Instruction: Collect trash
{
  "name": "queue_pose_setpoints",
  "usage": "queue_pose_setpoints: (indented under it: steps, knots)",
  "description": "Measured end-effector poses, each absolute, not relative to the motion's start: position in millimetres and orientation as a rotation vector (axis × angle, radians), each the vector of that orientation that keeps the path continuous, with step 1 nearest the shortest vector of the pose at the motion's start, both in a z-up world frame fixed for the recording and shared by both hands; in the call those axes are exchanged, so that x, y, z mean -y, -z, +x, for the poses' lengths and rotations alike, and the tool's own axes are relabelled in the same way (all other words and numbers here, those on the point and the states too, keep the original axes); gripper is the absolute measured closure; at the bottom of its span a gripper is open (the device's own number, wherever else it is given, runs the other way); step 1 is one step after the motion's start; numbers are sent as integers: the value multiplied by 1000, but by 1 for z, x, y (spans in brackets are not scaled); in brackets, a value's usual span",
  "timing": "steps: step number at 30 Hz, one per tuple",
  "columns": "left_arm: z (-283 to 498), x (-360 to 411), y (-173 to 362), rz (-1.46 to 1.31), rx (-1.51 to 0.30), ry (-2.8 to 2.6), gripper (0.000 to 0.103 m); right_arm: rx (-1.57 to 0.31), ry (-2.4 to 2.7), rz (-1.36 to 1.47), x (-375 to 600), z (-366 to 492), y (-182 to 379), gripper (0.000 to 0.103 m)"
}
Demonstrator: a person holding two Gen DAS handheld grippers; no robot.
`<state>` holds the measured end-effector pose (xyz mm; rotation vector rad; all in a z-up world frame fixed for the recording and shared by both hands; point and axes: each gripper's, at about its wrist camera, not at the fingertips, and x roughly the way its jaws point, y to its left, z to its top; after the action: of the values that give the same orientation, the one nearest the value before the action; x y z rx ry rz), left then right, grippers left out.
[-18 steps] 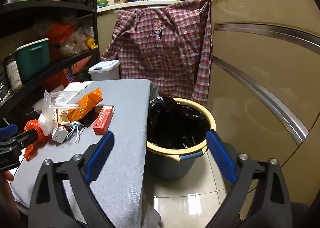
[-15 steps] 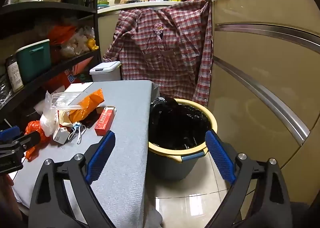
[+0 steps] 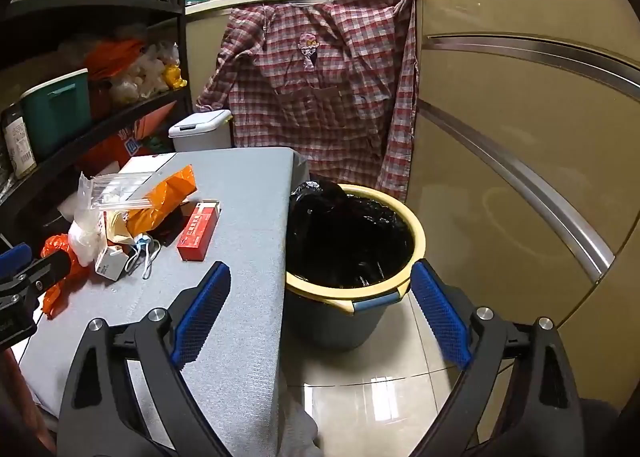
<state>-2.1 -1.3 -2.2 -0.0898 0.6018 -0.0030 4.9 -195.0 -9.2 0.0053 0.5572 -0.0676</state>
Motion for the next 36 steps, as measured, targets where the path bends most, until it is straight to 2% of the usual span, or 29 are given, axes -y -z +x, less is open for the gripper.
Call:
queue_pose_setpoints:
  steps: [36]
  knots:
    - [-4,12,3,-77,-618,42,10,-558,89,1,198,5,6,13]
